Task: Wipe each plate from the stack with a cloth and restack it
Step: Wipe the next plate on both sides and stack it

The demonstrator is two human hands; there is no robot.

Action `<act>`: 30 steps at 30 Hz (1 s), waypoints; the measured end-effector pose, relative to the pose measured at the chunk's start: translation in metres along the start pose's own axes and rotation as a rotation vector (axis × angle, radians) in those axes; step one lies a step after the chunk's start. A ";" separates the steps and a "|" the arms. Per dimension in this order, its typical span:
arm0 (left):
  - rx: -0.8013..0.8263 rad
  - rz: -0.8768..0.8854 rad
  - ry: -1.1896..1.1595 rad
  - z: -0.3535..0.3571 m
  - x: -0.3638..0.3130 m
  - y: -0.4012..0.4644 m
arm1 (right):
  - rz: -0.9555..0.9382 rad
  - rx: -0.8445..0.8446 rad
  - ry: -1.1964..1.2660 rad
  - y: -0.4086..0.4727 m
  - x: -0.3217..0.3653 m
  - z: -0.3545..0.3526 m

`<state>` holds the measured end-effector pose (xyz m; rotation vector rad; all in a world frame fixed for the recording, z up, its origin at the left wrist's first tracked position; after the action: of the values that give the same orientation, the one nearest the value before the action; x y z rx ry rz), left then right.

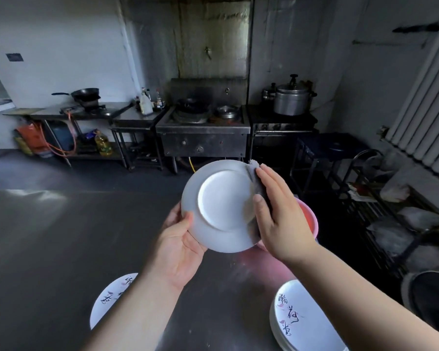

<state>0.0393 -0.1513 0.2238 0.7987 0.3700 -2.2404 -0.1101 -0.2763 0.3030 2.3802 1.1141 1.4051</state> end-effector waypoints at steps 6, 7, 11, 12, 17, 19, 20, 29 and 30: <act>0.139 0.004 0.010 0.021 0.008 -0.006 | 0.108 -0.138 0.212 -0.058 -0.002 0.022; 0.186 -0.007 0.034 0.021 0.010 -0.008 | 0.147 -0.150 0.291 -0.058 -0.008 0.016; 0.257 -0.141 0.147 0.015 0.001 -0.001 | 0.269 -0.024 0.488 -0.006 -0.033 -0.013; 0.291 -0.199 0.208 0.013 0.000 0.001 | 0.254 0.053 0.480 0.007 -0.030 -0.016; 0.277 -0.211 0.265 -0.001 0.006 0.007 | 0.128 0.234 0.323 0.022 -0.021 -0.005; 0.246 -0.146 0.220 -0.003 0.009 0.008 | 0.067 0.130 0.230 -0.001 -0.021 0.004; 0.227 -0.118 0.194 -0.003 0.011 0.008 | 0.055 0.077 0.179 -0.019 -0.022 0.012; 0.254 -0.012 0.103 0.011 0.018 -0.002 | 0.084 0.049 0.116 -0.002 -0.021 0.014; 0.263 0.004 0.095 0.016 0.017 -0.002 | 0.076 0.028 0.127 0.002 -0.018 0.011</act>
<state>0.0217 -0.1661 0.2250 1.0437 0.1170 -2.2814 -0.1057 -0.2877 0.2854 2.4056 1.0899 1.5954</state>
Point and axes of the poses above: each hand's wrist, its own y-axis towards the middle knuckle, its own z-axis out of the palm, x = y × z, the point moved 10 cm from there along y, towards the middle knuckle, and after that the axes turned 11 degrees about z, right-handed, at the moved point
